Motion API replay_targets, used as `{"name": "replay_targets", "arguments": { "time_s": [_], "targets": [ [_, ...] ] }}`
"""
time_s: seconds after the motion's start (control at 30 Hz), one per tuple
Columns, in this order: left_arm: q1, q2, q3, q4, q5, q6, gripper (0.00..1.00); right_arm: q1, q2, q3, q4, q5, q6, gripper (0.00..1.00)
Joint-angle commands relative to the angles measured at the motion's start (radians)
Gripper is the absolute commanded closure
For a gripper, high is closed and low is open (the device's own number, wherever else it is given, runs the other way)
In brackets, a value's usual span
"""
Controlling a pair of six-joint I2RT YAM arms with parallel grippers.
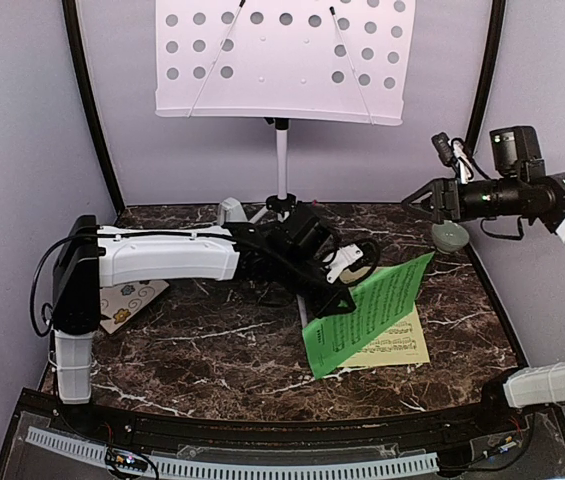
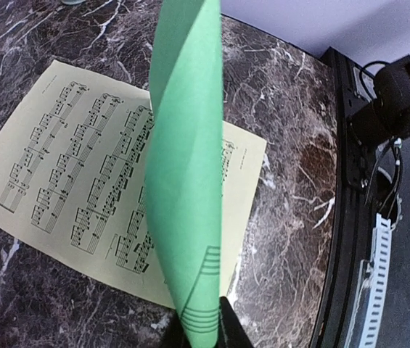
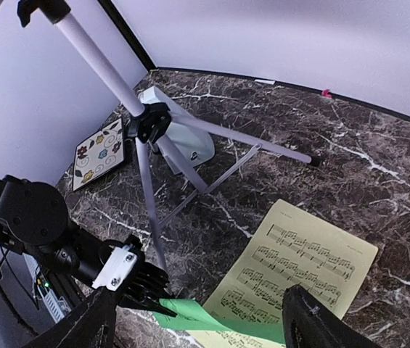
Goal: Set up the instrument practice props
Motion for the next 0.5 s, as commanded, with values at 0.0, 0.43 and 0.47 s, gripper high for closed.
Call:
{"name": "replay_targets", "arguments": {
  "time_s": [0.0, 0.43, 0.47],
  "targets": [
    [-0.016, -0.151, -0.092, 0.067, -0.030, 0.156, 0.89, 0.060, -0.095, -0.034, -0.078, 0.042, -0.005, 0.21],
    [-0.056, -0.255, -0.194, 0.134, -0.123, 0.330, 0.88, 0.318, -0.035, -0.064, -0.273, 0.128, -0.076, 0.27],
    [-0.062, -0.257, -0.195, 0.136, -0.133, 0.345, 0.88, 0.329, -0.026, -0.070, -0.273, 0.147, -0.078, 0.27]
  ]
}}
